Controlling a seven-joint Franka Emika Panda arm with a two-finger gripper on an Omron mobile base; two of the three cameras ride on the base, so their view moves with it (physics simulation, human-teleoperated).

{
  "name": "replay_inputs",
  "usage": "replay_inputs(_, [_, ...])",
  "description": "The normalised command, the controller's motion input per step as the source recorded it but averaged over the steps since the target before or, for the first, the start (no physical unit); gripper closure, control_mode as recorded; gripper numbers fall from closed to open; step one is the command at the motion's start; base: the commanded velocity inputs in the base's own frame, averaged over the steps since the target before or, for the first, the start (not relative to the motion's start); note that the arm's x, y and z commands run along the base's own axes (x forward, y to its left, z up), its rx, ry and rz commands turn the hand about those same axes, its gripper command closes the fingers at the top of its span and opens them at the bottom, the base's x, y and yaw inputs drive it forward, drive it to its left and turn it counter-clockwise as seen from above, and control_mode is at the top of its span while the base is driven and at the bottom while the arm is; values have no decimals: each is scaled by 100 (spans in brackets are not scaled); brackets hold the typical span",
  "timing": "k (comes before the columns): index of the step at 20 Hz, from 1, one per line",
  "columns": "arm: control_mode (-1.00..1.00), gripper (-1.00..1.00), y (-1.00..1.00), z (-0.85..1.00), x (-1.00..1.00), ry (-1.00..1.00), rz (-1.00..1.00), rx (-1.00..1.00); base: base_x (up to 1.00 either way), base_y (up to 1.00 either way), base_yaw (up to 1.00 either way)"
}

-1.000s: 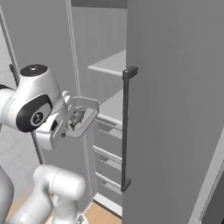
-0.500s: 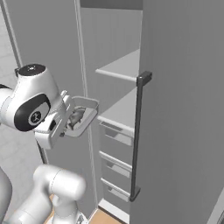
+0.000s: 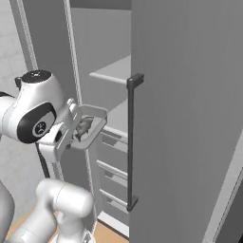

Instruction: Take the meat container that has the fish and place it on the second highest rack of the freezer. Then take the vegetable container that has the sweet potato and lime and place it on the highest rack of the freezer.

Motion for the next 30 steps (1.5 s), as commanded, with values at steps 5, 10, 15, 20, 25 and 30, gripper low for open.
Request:
replay_inputs(5, [100, 100, 0, 0, 0, 0, 0, 0, -2, 58, 0])
replay_inputs(10, [100, 100, 0, 0, 0, 0, 0, 0, 0, 83, 2])
replay_inputs(15, [100, 100, 0, 0, 0, 0, 0, 0, -16, 14, -1])
replay_inputs(20, [100, 100, 0, 0, 0, 0, 0, 0, -41, -60, -10])
replay_inputs(25, [100, 100, 0, 0, 0, 0, 0, 0, -10, -29, -6])
replay_inputs(30, [100, 100, 0, 0, 0, 0, 0, 0, 48, 0, 0])
